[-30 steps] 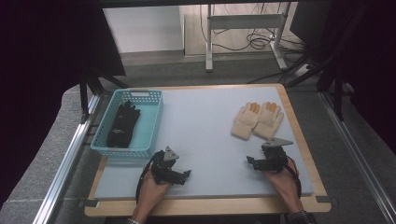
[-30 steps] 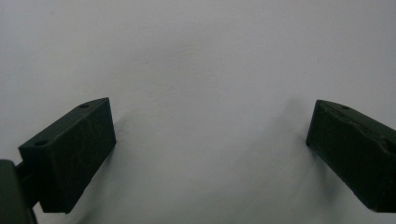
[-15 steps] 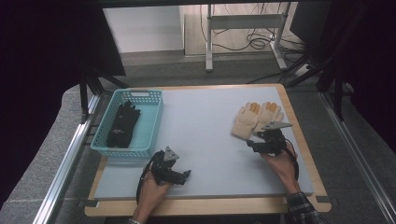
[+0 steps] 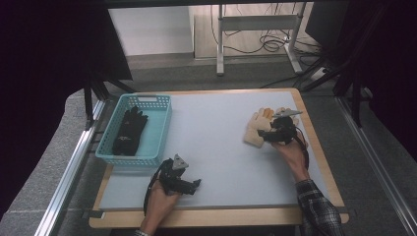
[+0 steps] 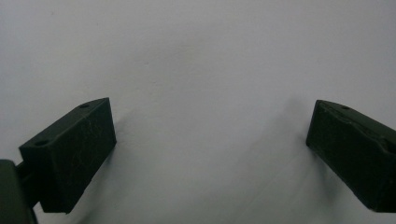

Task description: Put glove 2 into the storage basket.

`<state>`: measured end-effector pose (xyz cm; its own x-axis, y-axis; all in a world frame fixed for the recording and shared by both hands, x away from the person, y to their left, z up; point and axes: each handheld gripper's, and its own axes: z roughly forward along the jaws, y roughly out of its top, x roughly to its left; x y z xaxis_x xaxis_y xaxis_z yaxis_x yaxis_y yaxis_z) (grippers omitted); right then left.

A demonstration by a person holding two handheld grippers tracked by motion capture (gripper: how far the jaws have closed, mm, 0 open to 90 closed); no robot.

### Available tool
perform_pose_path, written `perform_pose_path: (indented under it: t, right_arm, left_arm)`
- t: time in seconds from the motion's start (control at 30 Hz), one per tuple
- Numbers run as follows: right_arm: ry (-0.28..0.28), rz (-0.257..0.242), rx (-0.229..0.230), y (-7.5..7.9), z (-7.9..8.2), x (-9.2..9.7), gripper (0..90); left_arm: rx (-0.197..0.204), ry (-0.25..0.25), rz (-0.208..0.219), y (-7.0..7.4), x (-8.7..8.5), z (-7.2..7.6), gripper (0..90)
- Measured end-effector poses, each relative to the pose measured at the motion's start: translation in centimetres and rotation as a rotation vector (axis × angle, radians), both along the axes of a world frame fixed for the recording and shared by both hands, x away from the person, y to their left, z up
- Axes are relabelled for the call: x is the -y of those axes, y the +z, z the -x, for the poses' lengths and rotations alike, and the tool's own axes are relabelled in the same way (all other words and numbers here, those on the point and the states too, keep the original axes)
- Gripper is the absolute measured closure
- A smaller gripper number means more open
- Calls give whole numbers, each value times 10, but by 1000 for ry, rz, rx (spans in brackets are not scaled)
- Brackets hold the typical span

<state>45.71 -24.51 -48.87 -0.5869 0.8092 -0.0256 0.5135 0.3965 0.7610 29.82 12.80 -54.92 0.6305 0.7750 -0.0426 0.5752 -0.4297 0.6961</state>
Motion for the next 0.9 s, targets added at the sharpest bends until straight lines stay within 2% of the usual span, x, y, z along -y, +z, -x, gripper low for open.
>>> perform_pose_path:
  t: [0.3, 0.4, 0.5, 0.6, 0.77, 0.9]
  right_arm:
    - [-49, 27, -18, -12, -38, -12, 231]
    - [-40, 49, -21, -18, -47, -19, 221]
    - [-31, 95, -24, -25, -53, -25, 232]
    - [-33, 117, -15, -29, -53, -28, 372]
    - [-32, 125, 5, -25, -46, -29, 594]
    - [-12, 99, 40, -14, -38, -29, 807]
  left_arm:
    - [-1, -1, -1, 0, 0, 0, 17]
    - [0, -1, -2, 0, 0, 0, 17]
    - [-1, -3, -5, 0, 0, 0, 17]
    - [-1, -3, -4, 0, 0, 0, 17]
    - [-1, -4, -5, 0, 0, 0, 17]
    - [-1, -4, -5, 0, 0, 0, 17]
